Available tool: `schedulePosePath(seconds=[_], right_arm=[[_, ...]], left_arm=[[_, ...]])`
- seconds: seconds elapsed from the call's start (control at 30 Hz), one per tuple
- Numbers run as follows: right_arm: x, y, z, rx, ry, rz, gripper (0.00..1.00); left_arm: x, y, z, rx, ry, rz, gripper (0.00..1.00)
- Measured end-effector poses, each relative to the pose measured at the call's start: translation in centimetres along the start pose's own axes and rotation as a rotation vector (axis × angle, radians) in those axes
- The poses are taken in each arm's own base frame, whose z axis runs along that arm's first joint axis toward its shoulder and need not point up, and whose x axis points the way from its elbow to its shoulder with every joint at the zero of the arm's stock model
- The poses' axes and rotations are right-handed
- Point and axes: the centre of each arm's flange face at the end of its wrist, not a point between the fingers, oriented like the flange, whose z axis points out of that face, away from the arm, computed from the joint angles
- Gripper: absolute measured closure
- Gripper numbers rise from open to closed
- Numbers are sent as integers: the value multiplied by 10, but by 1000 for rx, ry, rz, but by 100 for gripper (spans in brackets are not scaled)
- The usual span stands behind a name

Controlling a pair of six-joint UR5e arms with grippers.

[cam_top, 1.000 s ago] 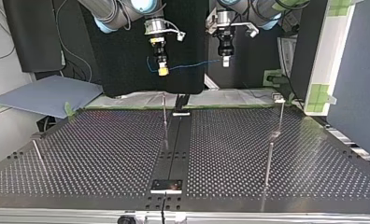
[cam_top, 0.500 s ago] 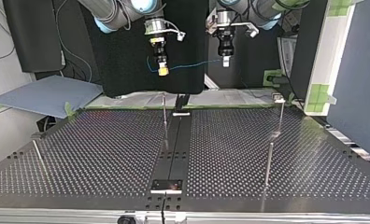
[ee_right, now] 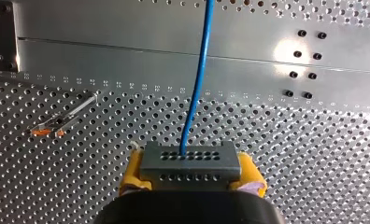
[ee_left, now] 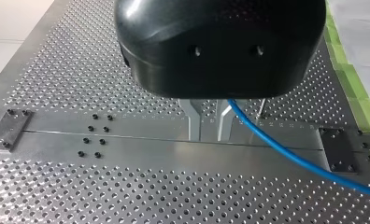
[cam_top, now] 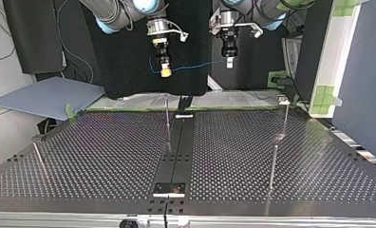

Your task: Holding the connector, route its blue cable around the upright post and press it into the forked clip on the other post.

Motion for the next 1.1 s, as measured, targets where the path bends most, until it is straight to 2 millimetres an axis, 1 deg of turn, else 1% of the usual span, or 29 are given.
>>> schedulePosePath(seconds=[0.03, 0.1, 0.13, 0.37, 0.4, 0.47, 0.5, 0.57, 0.6, 1.1], right_arm=[[0, 0, 0, 0, 0, 0, 100], [0, 0, 0, 0, 0, 0, 100], [0, 0, 0, 0, 0, 0, 100], [0, 0, 0, 0, 0, 0, 100], [0, 0, 0, 0, 0, 0, 100], [0, 0, 0, 0, 0, 0, 100], [0, 0, 0, 0, 0, 0, 100], [0, 0, 0, 0, 0, 0, 100], [0, 0, 0, 0, 0, 0, 100], [0, 0, 0, 0, 0, 0, 100]], left_arm=[[0, 0, 0, 0, 0, 0, 75], [0, 0, 0, 0, 0, 0, 75], [0, 0, 0, 0, 0, 0, 73], [0, 0, 0, 0, 0, 0, 73], [0, 0, 0, 0, 0, 0, 76], [0, 0, 0, 0, 0, 0, 76], [0, 0, 0, 0, 0, 0, 81], [0, 0, 0, 0, 0, 0, 81], [0, 0, 0, 0, 0, 0, 84], [0, 0, 0, 0, 0, 0, 84]])
